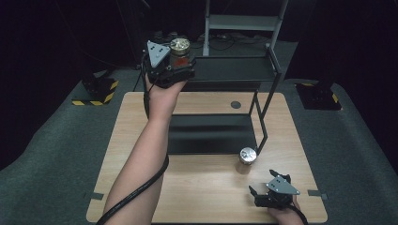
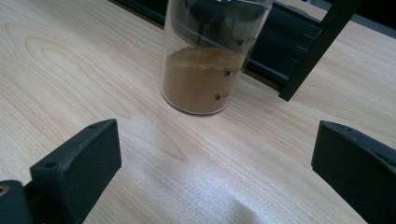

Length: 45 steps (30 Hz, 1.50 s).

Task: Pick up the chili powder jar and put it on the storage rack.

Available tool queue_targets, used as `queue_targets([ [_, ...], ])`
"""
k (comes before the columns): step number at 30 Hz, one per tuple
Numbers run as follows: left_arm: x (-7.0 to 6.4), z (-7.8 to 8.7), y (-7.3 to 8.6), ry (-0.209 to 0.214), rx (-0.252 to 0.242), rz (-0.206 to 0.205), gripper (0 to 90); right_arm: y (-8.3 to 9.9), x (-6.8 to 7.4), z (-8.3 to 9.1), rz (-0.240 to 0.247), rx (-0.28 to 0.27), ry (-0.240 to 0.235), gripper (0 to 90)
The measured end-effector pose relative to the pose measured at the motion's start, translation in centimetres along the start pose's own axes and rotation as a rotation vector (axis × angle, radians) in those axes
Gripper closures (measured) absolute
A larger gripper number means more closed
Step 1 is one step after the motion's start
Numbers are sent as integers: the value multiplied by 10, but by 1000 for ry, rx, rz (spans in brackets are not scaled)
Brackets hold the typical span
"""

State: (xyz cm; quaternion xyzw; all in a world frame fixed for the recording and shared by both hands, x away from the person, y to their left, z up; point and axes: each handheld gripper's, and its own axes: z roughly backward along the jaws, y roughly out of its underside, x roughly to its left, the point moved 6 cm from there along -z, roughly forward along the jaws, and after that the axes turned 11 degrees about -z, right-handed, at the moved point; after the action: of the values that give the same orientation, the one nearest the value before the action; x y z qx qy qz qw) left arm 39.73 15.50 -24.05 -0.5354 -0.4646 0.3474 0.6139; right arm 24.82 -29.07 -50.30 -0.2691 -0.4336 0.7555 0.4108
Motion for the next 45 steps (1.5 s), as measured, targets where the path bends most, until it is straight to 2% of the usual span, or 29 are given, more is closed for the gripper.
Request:
queue_targets([
  [19, -2, 37, 7, 17, -24, -1, 3, 0, 2, 0, 11, -1, 4, 4],
  [33, -1, 72, 18, 27, -55, -16, 3, 0, 3, 0, 21, 4, 6, 4],
  [36, -2, 80, 19, 28, -53, -27, 3, 0, 3, -1, 24, 7, 7, 4],
  [45, -7, 102, 23, 30, -49, -25, 3, 0, 3, -1, 26, 8, 7, 4],
])
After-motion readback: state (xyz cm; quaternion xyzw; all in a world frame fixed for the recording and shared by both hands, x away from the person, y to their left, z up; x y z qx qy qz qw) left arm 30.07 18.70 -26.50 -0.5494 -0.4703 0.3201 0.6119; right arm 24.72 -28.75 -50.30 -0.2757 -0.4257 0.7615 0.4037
